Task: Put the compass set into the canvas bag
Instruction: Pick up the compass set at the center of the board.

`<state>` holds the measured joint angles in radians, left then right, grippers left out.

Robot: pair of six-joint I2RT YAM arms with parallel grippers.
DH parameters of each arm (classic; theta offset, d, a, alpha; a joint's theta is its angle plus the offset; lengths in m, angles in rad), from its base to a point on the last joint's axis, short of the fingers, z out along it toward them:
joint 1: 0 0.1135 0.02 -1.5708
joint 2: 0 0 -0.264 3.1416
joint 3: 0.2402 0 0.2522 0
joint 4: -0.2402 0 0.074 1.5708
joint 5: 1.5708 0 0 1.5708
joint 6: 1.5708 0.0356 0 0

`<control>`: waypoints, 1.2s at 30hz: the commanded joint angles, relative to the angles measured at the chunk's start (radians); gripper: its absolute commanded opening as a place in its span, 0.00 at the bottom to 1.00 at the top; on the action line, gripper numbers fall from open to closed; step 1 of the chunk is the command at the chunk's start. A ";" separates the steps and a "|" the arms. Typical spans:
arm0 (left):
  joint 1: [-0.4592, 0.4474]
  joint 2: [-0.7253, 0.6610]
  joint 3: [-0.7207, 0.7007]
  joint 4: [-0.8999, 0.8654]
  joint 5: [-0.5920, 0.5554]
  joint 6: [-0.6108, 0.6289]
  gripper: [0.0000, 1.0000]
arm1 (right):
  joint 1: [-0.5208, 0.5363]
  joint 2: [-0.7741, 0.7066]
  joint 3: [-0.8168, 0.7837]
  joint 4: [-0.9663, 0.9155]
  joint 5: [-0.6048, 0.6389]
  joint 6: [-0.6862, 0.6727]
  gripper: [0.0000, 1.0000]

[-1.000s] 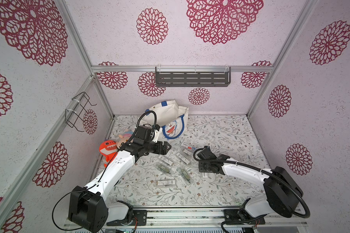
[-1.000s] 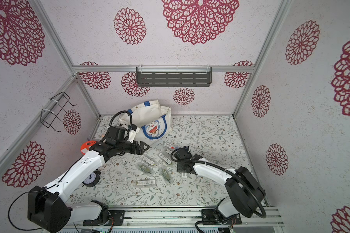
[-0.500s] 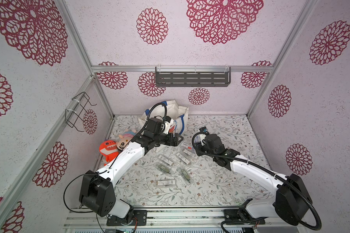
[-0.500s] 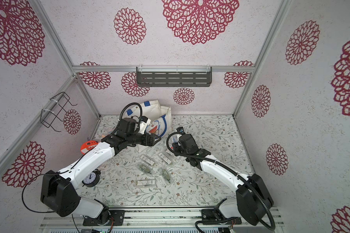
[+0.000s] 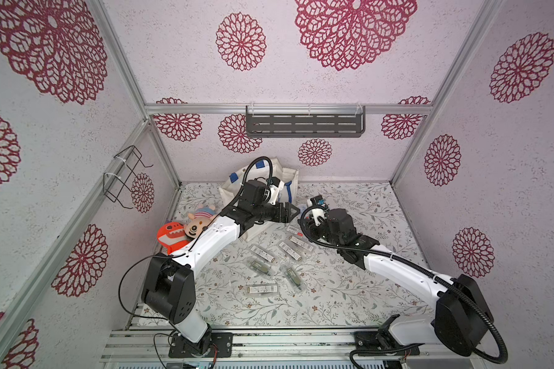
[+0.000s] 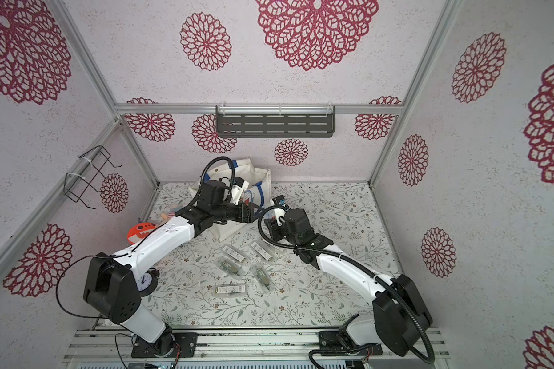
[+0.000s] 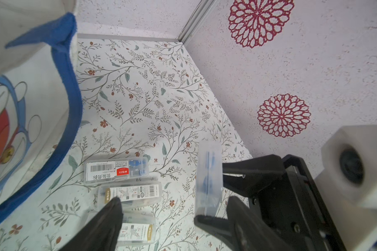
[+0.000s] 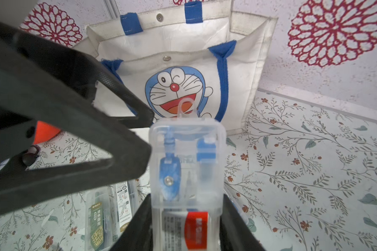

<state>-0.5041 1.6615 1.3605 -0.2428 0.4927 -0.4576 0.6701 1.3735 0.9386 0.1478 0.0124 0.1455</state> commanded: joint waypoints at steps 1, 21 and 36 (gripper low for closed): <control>-0.011 0.024 0.038 0.039 0.031 -0.009 0.75 | -0.007 0.006 0.020 0.058 -0.015 -0.031 0.23; -0.040 0.094 0.080 0.064 0.069 -0.052 0.39 | -0.010 0.023 0.031 0.087 -0.037 -0.026 0.21; -0.049 0.065 0.073 0.089 0.039 -0.052 0.20 | -0.010 -0.001 0.005 0.089 -0.019 -0.026 0.79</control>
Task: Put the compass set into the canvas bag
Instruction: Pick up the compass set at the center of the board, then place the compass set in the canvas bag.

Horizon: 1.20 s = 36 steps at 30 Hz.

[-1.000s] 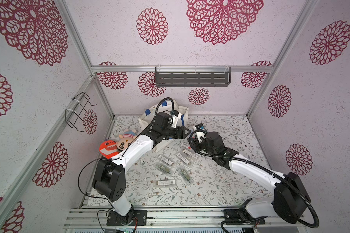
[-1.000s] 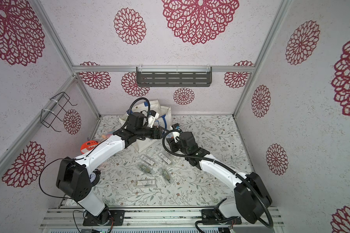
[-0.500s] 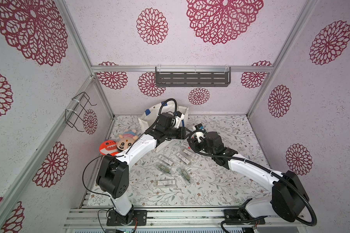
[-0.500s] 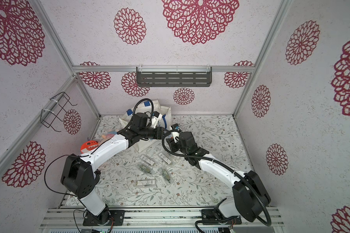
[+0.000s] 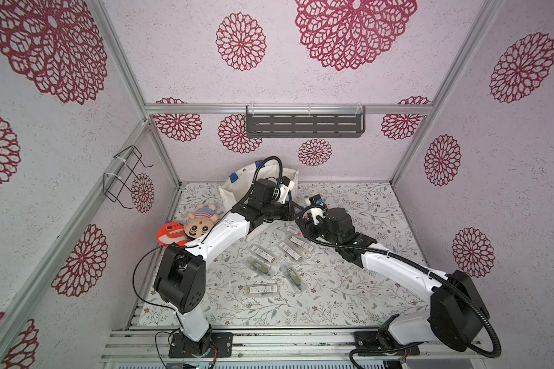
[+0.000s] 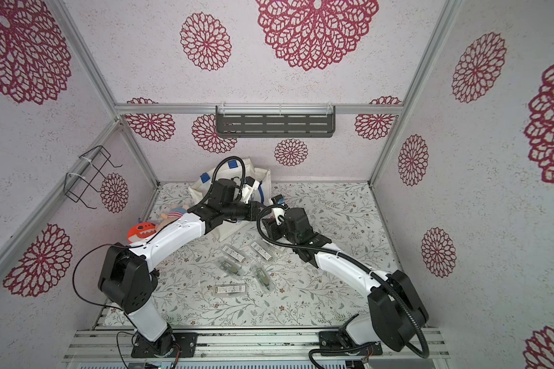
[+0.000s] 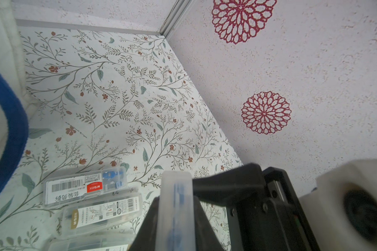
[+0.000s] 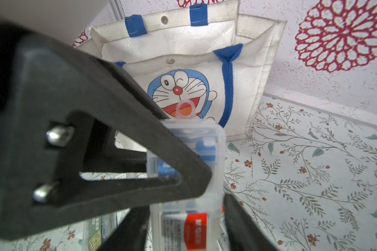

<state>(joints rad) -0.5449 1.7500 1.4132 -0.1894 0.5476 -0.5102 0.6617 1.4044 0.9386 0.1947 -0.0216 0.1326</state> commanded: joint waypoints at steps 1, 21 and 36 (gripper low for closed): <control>-0.006 -0.025 0.024 0.035 -0.024 0.004 0.20 | -0.002 -0.037 -0.002 0.043 0.016 -0.014 0.82; 0.363 0.032 0.425 -0.229 -0.133 0.181 0.18 | -0.066 -0.229 -0.162 -0.154 0.096 0.064 0.82; 0.337 0.318 0.579 -0.340 -0.306 0.383 0.16 | -0.086 -0.009 -0.028 -0.283 0.123 0.076 0.80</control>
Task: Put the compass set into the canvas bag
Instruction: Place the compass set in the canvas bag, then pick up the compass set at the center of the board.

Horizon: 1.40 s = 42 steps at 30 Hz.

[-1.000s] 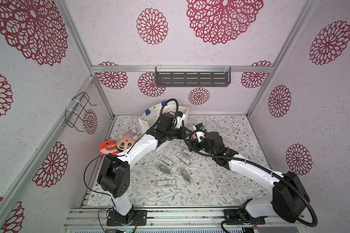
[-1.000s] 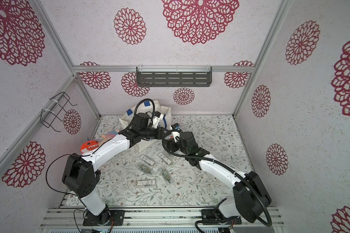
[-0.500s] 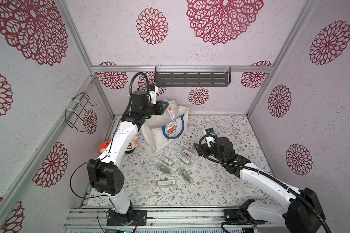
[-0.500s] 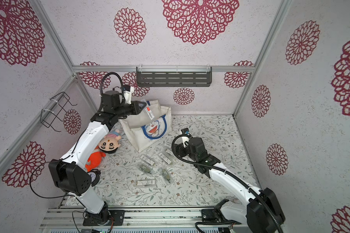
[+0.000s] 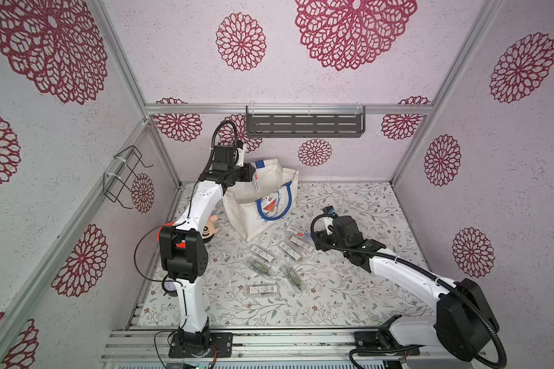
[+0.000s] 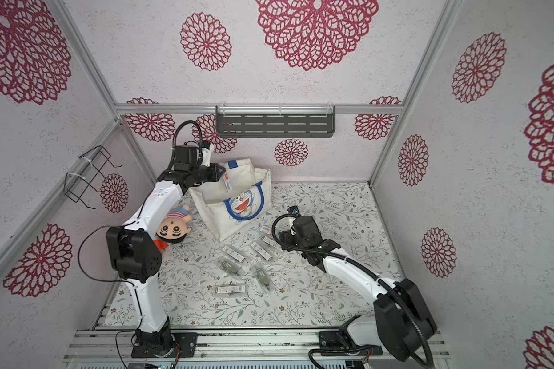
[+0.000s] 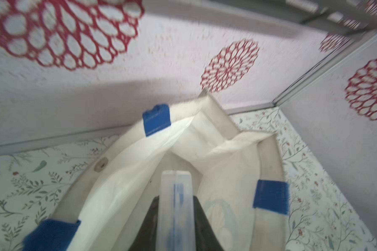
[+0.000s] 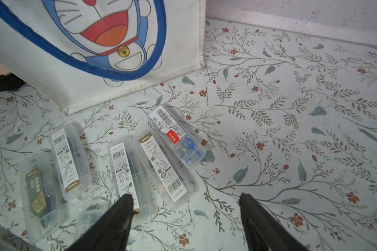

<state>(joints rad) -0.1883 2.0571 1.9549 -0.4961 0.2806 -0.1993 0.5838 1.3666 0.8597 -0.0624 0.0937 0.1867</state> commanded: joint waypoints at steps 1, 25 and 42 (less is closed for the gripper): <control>-0.027 0.027 0.046 -0.052 -0.058 0.087 0.16 | -0.008 0.054 0.063 -0.032 0.009 0.019 0.80; -0.050 0.100 0.023 -0.284 -0.032 0.173 0.43 | -0.054 0.526 0.382 -0.112 -0.123 -0.157 0.82; -0.046 0.016 0.052 -0.294 -0.048 0.161 0.72 | -0.054 0.622 0.442 -0.206 -0.137 -0.207 0.73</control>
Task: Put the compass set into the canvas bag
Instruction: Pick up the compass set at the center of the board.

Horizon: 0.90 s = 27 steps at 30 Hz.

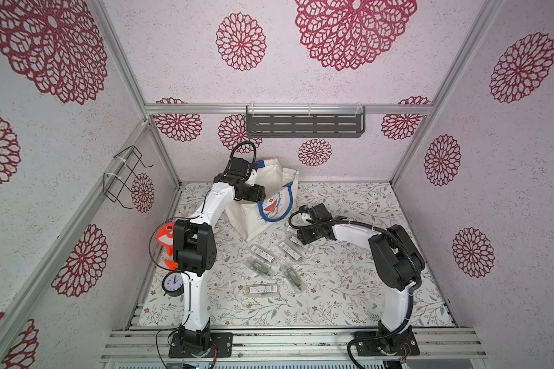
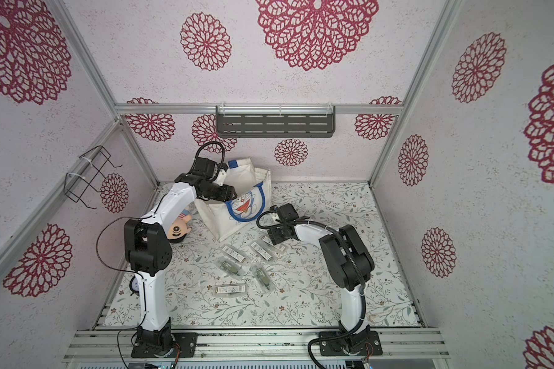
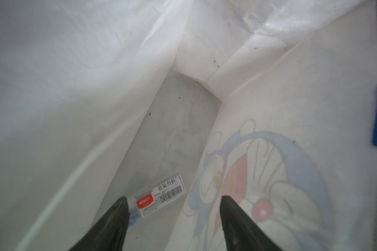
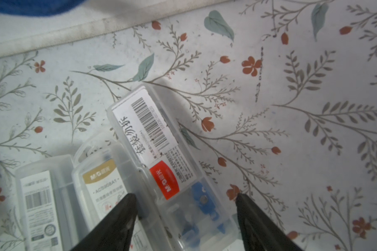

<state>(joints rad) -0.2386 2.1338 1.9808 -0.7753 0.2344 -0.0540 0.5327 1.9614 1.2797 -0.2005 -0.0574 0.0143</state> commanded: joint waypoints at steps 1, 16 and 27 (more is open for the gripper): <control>0.005 -0.069 0.031 -0.017 -0.007 0.015 0.73 | -0.004 0.033 0.029 -0.071 0.016 -0.037 0.72; 0.002 -0.212 -0.044 0.016 0.007 -0.008 0.78 | -0.003 0.079 0.096 -0.119 0.011 -0.057 0.62; 0.001 -0.430 -0.234 0.120 0.033 -0.055 0.78 | -0.004 0.034 0.043 -0.082 0.026 0.000 0.48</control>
<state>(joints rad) -0.2375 1.7557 1.7794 -0.7162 0.2398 -0.0990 0.5327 2.0304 1.3460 -0.2653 -0.0494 -0.0151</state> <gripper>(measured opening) 0.784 0.491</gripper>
